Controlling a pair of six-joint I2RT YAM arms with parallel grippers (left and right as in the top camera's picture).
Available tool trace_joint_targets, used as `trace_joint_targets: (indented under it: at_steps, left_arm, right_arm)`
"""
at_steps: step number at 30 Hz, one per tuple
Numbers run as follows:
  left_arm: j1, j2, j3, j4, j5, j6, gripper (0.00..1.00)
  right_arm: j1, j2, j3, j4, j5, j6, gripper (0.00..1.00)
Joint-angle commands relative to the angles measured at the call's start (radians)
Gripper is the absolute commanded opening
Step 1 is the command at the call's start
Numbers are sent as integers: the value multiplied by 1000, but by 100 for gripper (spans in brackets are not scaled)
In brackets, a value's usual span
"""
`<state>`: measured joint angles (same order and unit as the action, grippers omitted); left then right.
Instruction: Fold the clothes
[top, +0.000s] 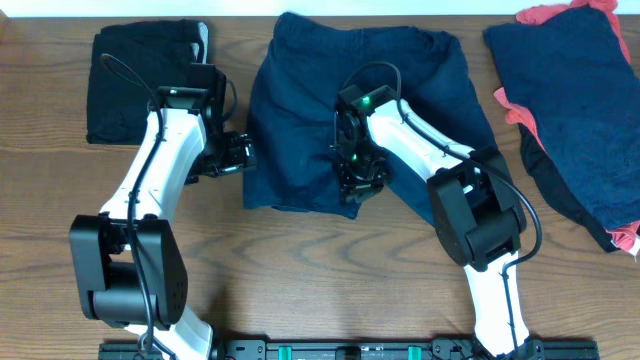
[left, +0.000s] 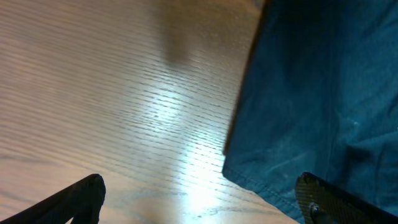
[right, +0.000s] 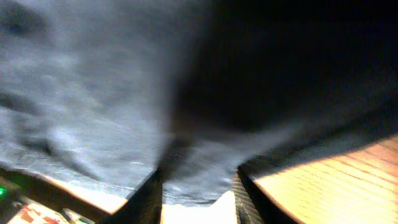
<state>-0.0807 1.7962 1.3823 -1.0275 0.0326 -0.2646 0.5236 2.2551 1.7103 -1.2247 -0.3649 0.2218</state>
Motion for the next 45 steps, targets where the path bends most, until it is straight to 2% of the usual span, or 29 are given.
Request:
trace_joint_targets:
  at_steps: [1, 5, 9, 12, 18, 21, 24, 27, 29, 32, 36, 42, 45]
  left_arm:
    - [-1, 5, -39, 13, 48, 2, 99]
    - [-1, 5, -76, 48, 58, 2, 99]
    - [-1, 5, -99, 74, 58, 2, 99]
    - [-1, 5, -103, 95, 58, 2, 99]
    - [-1, 3, -99, 136, 58, 25, 99]
    - [-1, -11, -93, 139, 58, 33, 99]
    - [-1, -54, -92, 156, 58, 47, 98]
    - [-1, -121, -92, 206, 58, 84, 98]
    - [-1, -166, -92, 258, 58, 120, 98]
    - [-1, -216, -92, 324, 57, 166, 98]
    - [-1, -235, -92, 378, 57, 179, 98]
    - [-1, -232, -93, 389, 57, 189, 98]
    - [-1, -232, -93, 394, 57, 214, 98]
  right_arm:
    - [13, -11, -18, 2, 114, 41, 24]
    - [13, -11, -37, 10, 165, 44, 17]
    - [14, -11, -74, 34, 182, 43, 15]
    - [11, -11, -82, 50, 182, 42, 5]
    - [-13, -123, -64, 54, 177, 23, 8]
    - [-35, -224, -64, 56, 185, 1, 18]
    - [-67, -299, -64, 82, 225, 2, 41]
    - [-103, -311, -64, 161, 238, -4, 55]
    - [-120, -289, -64, 228, 238, -26, 60]
    - [-126, -240, -64, 323, 233, -56, 62]
    - [-119, -161, -64, 422, 233, -87, 69]
    - [-118, -58, -64, 436, 247, -93, 80]
    - [-123, -18, -65, 413, 294, -93, 82]
